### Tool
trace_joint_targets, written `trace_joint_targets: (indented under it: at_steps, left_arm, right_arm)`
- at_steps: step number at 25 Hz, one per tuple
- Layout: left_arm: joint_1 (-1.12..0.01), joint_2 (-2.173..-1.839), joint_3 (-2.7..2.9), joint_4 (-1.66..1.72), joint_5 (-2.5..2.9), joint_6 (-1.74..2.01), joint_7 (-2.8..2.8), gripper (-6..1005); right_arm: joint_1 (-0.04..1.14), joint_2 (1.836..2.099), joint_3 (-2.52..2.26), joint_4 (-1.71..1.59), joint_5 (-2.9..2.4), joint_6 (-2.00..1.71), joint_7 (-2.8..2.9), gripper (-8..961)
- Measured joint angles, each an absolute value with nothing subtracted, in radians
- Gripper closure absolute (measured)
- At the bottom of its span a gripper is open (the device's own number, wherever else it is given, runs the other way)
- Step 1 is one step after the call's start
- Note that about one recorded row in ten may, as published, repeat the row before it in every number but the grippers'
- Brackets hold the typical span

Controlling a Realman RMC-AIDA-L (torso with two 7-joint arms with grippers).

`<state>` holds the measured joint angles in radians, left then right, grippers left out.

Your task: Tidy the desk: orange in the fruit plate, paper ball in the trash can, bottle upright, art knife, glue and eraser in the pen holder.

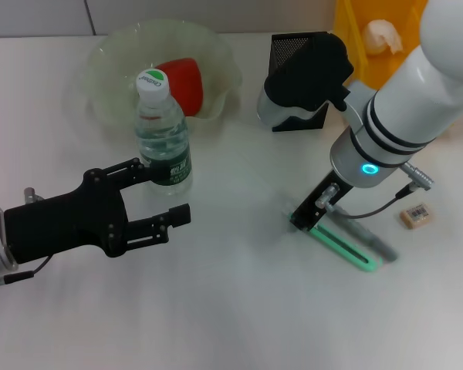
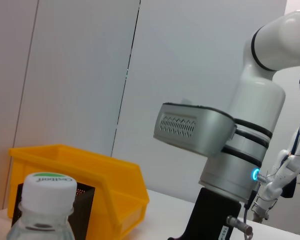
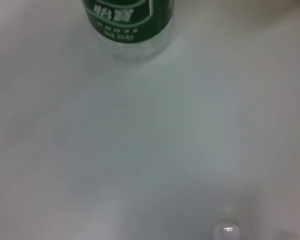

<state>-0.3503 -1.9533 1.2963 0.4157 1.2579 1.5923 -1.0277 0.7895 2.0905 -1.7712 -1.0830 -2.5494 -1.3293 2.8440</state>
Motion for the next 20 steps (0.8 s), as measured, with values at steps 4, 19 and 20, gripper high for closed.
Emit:
trace_joint_targets:
  at_steps: [4, 19, 20]
  left_arm:
    - [-0.350, -1.953, 1.296, 0.416, 1.258, 1.592, -1.028, 225]
    - [-0.352, -1.952, 1.285, 0.416, 1.254, 1.594, -1.026, 225]
    - [-0.352, -1.952, 1.284, 0.416, 1.255, 1.594, -1.026, 225]
  right_arm:
    - [0.761, 2.086, -1.758, -1.155, -2.550, -1.351, 2.844, 728]
    - [0.446, 2.082, -1.388, -1.430, -2.109, -0.769, 2.383, 754]
    - [0.448, 2.082, -1.390, -1.371, -2.026, -0.700, 2.302, 751]
